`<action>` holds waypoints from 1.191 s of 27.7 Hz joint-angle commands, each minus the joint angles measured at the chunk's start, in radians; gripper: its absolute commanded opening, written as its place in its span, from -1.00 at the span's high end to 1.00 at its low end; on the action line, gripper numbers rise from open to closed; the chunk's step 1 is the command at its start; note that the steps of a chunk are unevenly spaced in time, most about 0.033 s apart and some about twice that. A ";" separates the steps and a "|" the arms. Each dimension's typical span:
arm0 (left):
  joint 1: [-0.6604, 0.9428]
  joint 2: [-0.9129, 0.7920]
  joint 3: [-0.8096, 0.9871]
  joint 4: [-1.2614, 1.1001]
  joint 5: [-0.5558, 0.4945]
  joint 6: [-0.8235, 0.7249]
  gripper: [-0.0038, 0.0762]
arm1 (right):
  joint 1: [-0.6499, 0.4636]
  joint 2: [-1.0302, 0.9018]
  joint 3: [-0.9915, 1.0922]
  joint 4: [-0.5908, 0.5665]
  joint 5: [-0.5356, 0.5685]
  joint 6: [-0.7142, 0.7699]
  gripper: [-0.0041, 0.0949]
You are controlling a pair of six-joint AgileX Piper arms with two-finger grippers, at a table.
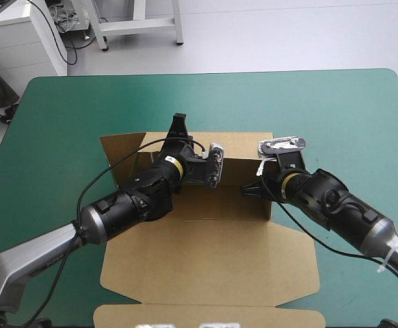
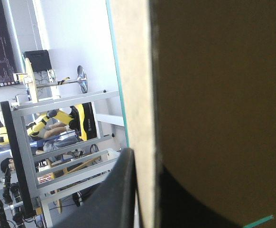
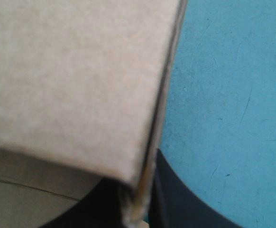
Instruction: Fold the box
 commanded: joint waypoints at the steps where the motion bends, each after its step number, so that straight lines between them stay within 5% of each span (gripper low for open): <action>1: -0.019 -0.032 -0.019 -0.088 -0.015 0.002 0.80 | 0.006 -0.013 -0.029 -0.007 -0.179 0.005 0.94; 8: -0.081 -0.035 -0.019 -0.097 0.040 0.044 -0.06 | 0.006 0.082 -0.029 -0.035 -0.231 0.017 0.94; 11: -0.109 -0.036 -0.019 -0.097 0.053 0.030 -0.27 | 0.004 0.115 -0.032 -0.062 -0.248 0.046 0.94; 18: -0.178 -0.087 -0.019 -0.099 0.093 0.021 -0.28 | -0.006 0.133 -0.036 -0.186 -0.251 0.155 0.94; 24: -0.265 -0.190 -0.019 -0.101 0.195 -0.011 -0.28 | -0.076 0.133 -0.054 -0.162 -0.221 0.149 0.96; 30: -0.279 -0.265 -0.019 -0.023 0.262 -0.119 -0.28 | -0.076 0.126 -0.128 -0.082 -0.076 0.029 0.96; 33: -0.219 -0.299 -0.050 0.024 0.255 -0.140 -0.19 | -0.080 0.114 -0.224 -0.025 0.087 -0.084 0.96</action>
